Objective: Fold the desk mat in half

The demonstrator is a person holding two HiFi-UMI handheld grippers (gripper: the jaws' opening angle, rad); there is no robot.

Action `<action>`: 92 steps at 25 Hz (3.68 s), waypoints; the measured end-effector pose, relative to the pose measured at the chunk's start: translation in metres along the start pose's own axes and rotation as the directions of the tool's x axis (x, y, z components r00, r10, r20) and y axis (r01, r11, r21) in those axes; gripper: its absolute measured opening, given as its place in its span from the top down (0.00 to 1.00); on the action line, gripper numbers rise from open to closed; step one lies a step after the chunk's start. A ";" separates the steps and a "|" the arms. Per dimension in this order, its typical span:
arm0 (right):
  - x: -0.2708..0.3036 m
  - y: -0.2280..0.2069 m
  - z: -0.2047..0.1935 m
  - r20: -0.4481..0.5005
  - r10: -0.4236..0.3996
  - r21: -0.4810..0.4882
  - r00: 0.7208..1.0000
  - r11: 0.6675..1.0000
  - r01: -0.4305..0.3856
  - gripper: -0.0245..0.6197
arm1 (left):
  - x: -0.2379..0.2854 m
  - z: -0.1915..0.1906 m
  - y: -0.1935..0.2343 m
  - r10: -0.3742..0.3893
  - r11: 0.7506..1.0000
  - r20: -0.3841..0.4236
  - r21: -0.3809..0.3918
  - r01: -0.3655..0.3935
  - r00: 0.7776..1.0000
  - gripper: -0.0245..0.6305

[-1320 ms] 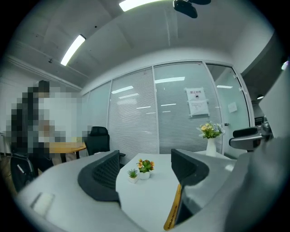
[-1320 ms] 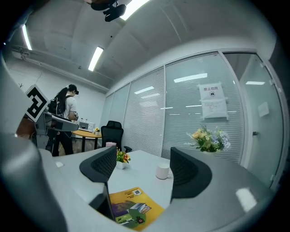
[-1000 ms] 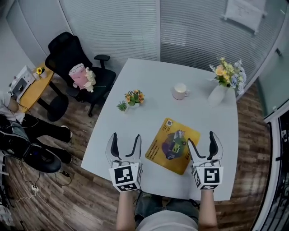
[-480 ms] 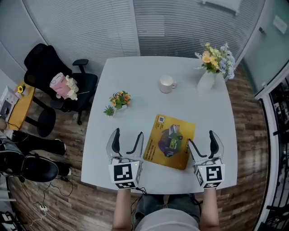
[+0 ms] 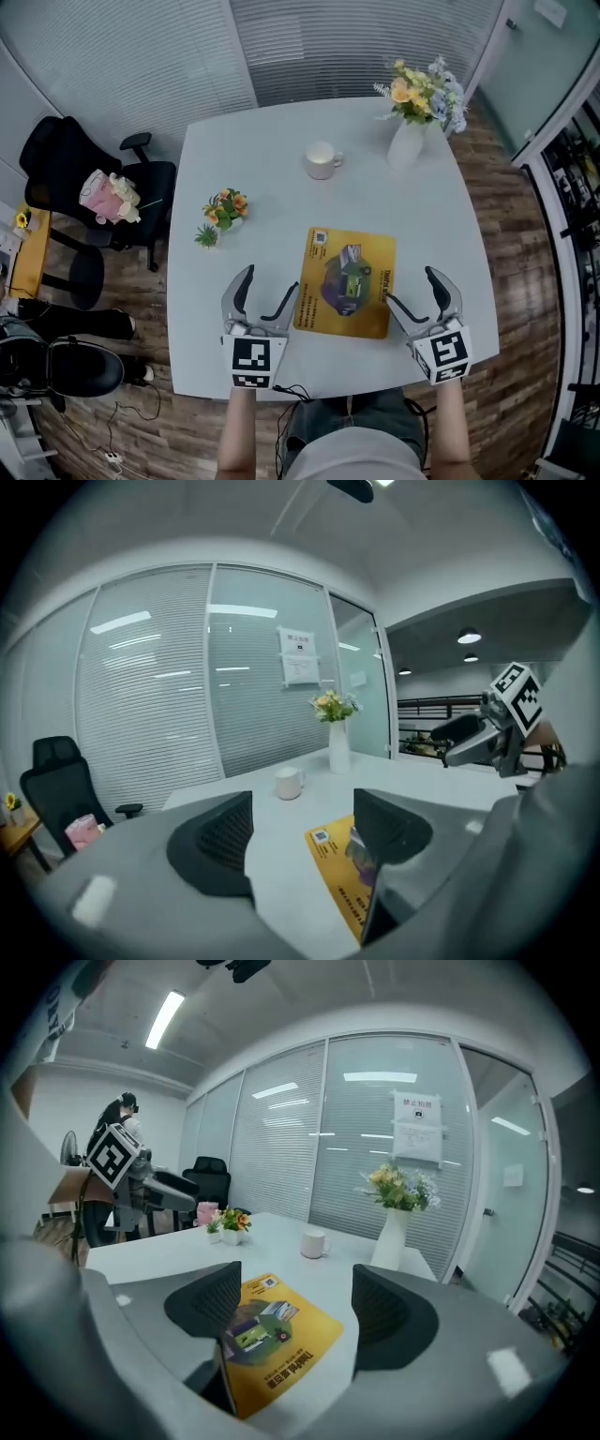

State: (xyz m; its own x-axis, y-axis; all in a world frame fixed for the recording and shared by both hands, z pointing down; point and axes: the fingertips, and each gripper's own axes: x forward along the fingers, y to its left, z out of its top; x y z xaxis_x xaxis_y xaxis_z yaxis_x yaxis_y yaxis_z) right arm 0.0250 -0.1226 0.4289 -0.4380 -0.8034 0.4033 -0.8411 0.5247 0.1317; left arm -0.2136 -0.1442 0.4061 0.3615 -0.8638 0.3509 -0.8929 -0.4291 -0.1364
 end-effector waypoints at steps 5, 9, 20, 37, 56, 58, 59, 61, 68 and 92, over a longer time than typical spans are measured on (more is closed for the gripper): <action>-0.003 0.015 -0.026 -0.093 0.095 -0.025 0.991 0.995 -0.098 0.35 | 0.006 -0.028 -0.010 -0.091 0.991 -0.086 0.091 0.098 0.992 0.48; -0.003 0.027 -0.041 -0.145 0.129 -0.040 0.981 0.990 -0.136 0.35 | 0.007 -0.044 -0.014 -0.132 0.982 -0.131 0.120 0.148 0.983 0.48; -0.007 0.051 -0.091 -0.281 0.237 -0.084 0.930 0.959 -0.270 0.35 | 0.011 -0.091 -0.064 -0.302 0.897 -0.290 0.237 0.374 0.908 0.47; -0.001 0.089 -0.162 -0.468 0.402 -0.119 0.787 0.854 -0.506 0.37 | 0.016 -0.176 -0.104 -0.419 0.707 -0.550 0.302 0.639 0.723 0.46; 0.012 0.104 -0.202 -0.584 0.470 -0.130 0.662 0.751 -0.648 0.43 | 0.023 -0.218 -0.123 -0.426 0.511 -0.705 0.330 0.794 0.567 0.45; 0.013 0.103 -0.207 -0.604 0.465 -0.147 0.647 0.733 -0.664 0.44 | 0.023 -0.218 -0.123 -0.436 0.514 -0.704 0.317 0.797 0.561 0.45; 0.014 0.103 -0.208 -0.609 0.465 -0.153 0.643 0.726 -0.670 0.45 | 0.024 -0.218 -0.123 -0.440 0.515 -0.704 0.311 0.799 0.558 0.45; 0.015 0.102 -0.209 -0.611 0.468 -0.160 0.639 0.718 -0.678 0.46 | 0.024 -0.219 -0.123 -0.444 0.510 -0.708 0.304 0.805 0.548 0.44; 0.015 0.101 -0.209 -0.622 0.482 -0.162 0.617 0.691 -0.704 0.49 | 0.028 -0.222 -0.127 -0.464 0.442 -0.763 0.241 0.864 0.450 0.44; 0.024 0.089 -0.203 -0.587 0.454 -0.176 0.671 0.737 -0.653 0.67 | 0.039 -0.214 -0.127 -0.477 0.440 -0.761 0.226 0.869 0.439 0.63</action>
State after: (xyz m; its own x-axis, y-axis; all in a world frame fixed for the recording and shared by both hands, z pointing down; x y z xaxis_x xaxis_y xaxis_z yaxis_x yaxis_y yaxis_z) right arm 0.0038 -0.0380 0.6340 -0.4891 -0.1359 0.8616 -0.2780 0.9606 -0.0063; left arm -0.1439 -0.0667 0.6356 0.3802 0.0262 0.9245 -0.0180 -0.9992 0.0357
